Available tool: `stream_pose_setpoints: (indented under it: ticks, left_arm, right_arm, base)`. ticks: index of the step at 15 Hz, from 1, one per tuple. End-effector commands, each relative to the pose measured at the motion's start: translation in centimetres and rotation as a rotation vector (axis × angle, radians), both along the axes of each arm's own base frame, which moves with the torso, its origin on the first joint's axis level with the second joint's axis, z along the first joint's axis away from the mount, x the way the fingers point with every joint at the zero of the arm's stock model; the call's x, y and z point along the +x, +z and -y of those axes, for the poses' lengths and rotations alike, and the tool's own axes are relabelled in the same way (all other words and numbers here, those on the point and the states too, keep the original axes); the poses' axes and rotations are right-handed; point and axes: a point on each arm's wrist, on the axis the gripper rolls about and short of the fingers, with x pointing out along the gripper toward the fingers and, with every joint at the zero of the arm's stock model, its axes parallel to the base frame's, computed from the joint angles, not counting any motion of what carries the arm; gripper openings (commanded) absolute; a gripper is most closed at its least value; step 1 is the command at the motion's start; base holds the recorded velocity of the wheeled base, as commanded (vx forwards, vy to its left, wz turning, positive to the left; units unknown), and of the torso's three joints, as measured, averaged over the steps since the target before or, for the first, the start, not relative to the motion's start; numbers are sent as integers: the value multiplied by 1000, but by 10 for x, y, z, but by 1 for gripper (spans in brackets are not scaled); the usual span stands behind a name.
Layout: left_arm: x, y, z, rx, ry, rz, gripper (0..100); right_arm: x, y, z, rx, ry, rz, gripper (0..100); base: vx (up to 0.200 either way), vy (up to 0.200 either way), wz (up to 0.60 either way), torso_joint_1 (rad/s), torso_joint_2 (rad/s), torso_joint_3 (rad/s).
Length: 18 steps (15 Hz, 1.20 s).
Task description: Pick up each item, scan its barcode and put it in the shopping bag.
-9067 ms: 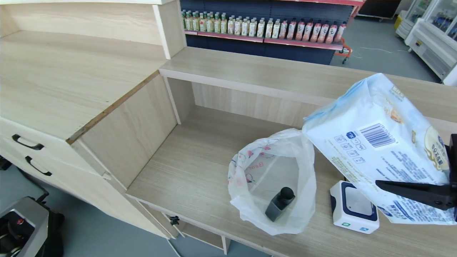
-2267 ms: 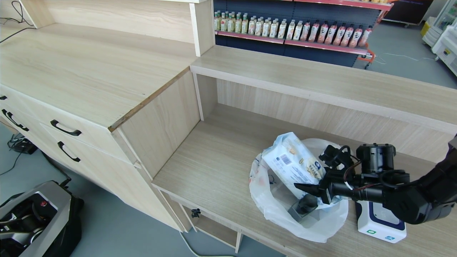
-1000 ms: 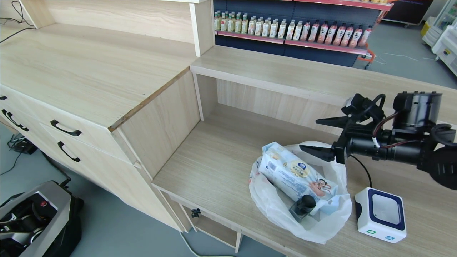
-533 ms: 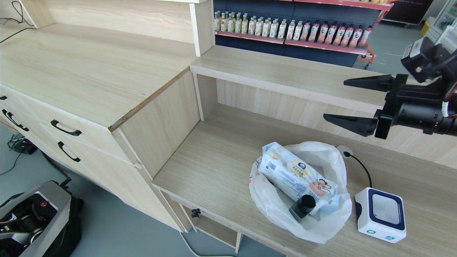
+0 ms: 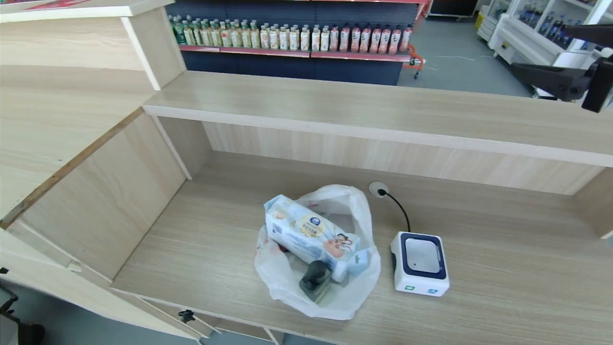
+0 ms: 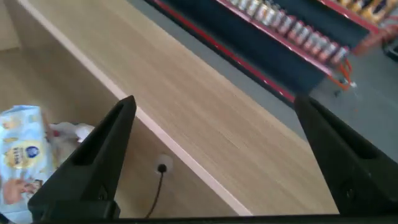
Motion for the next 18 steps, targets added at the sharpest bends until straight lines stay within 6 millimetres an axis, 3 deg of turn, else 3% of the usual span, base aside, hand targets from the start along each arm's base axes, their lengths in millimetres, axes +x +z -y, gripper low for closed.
stream_pose_setpoints:
  ticks: [1,2,3,5,7,12,14,15,16,18]
  left_arm:
    - [0,0,0,0,0,0,100]
    - [0,0,0,0,-1,0,100]
    - [0,0,0,0,0,0,100]
    - [0,0,0,0,0,0,100]
    - [0,0,0,0,0,0,100]
    - [0,0,0,0,-1,0,100]
    - [0,0,0,0,-3,0,100]
    - [0,0,0,0,0,0,100]
    - [0,0,0,0,0,0,100]
    - [0,0,0,0,-1,0,100]
  right_arm:
    - [-31,20,6,103,-123,23,100]
    - [-39,15,8,138,-200,-16,100]
    - [-48,-6,11,179,-302,-94,100]
    - [-72,-58,18,212,-388,-218,100]
    - [-108,-102,25,239,-442,-276,100]
    - [-196,-212,25,287,-496,-268,100]
    - [-217,-249,23,293,-503,-252,100]
    - [-219,-254,23,294,-506,-251,100]
    - [-221,-276,23,315,-524,-271,100]
    - [-220,-270,23,369,-478,-205,100]
  base:
    - [0,0,-600,7,2,2]
    - [0,0,-600,7,2,2]
    - [0,0,-600,2,-2,2]
    - [0,0,0,0,0,0]
    - [0,0,0,0,0,0]
    - [0,0,0,0,0,0]
    - [0,0,0,0,0,0]
    - [0,0,0,0,0,0]
    - [0,0,0,0,0,0]
    - [0,0,0,0,0,0]
